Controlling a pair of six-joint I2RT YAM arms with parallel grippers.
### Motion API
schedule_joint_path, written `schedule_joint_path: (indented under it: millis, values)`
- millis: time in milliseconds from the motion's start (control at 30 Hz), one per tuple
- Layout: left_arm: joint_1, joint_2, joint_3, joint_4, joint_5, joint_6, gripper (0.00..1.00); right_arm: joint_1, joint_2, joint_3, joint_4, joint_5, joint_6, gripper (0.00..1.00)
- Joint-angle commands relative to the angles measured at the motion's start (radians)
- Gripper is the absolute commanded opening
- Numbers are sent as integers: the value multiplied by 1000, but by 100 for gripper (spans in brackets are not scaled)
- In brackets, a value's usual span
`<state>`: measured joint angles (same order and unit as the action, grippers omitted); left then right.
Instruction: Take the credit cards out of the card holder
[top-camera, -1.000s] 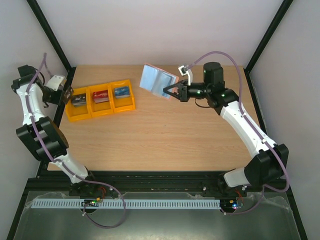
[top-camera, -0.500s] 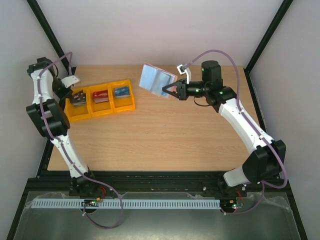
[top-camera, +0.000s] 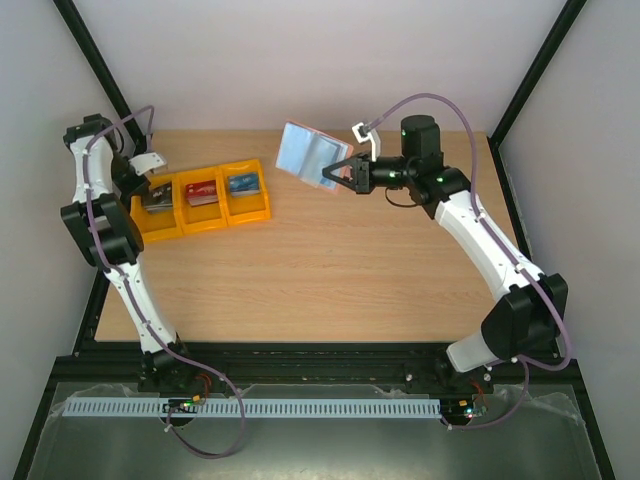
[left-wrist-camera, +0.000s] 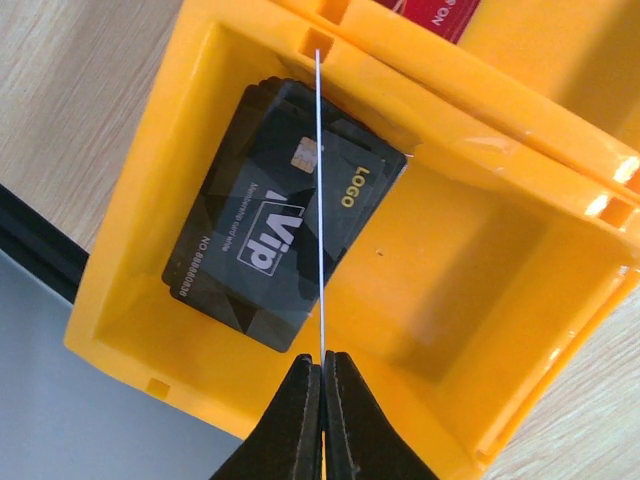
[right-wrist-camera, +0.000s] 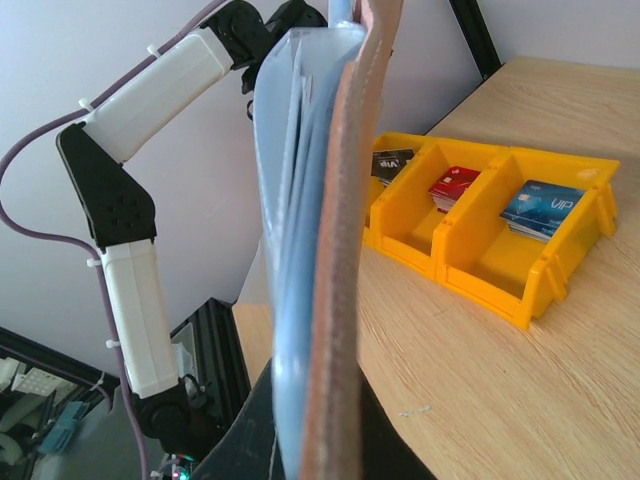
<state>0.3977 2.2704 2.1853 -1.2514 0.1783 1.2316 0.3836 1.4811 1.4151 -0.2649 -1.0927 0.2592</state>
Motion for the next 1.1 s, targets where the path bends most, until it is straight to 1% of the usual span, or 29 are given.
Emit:
schedule_joint_path:
  millis: [0, 67, 167, 200, 233, 300, 400, 533, 567, 633, 700, 767, 833, 867, 900, 933, 967, 1033, 1067]
  values:
    - [0, 47, 48, -40, -1, 20, 3, 3, 17, 47, 16, -26, 25, 2]
    - [-1, 54, 49, -26, -8, 13, 4, 3, 19, 53, 18, -28, 30, 2]
    - [-2, 58, 47, 53, -44, -36, 10, 4, 18, 50, 31, -31, 43, 2]
    - [-2, 60, 48, 100, -58, -63, 14, 6, 18, 48, 36, -32, 49, 2]
    - [-3, 58, 48, 145, -69, -94, 23, 7, 17, 46, 41, -34, 54, 2]
    - [-7, 50, 46, 237, -80, -146, 34, 11, 16, 42, 51, -44, 68, 2]
    - [-11, 14, 17, 317, -42, -170, 46, 19, 12, 40, 56, -45, 75, 2]
    - [-20, -43, -72, 465, -56, -189, 55, 23, 3, 38, 58, -44, 75, 2]
    - [-19, -58, -90, 490, -59, -197, 56, 24, 1, 36, 57, -44, 75, 2]
    - [-20, -78, -94, 519, -48, -218, 56, 24, -2, 36, 55, -39, 75, 2]
    - [-22, -107, -82, 519, 5, -252, 59, 24, -5, 38, 51, -28, 78, 2]
    - [-32, -159, -58, 491, 107, -307, 63, 27, -5, 44, 45, -22, 78, 2]
    - [-56, -239, -37, 457, 267, -396, 71, 42, -3, 54, 24, -8, 57, 2]
    - [-69, -296, -44, 449, 367, -453, 78, 52, 0, 60, 9, -3, 39, 2]
    - [-85, -351, -64, 446, 473, -519, 87, 64, 2, 70, -8, 0, 22, 2]
    - [-106, -416, -95, 436, 588, -563, 96, 74, 5, 79, -20, 2, 11, 2]
    - [-127, -481, -137, 417, 712, -595, 100, 81, 5, 83, -25, 4, 6, 2]
    - [-187, -607, -270, 397, 912, -624, 100, 92, 3, 89, -22, 16, 1, 2]
    - [-223, -692, -372, 417, 973, -653, 100, 98, 0, 90, -23, 22, -7, 2]
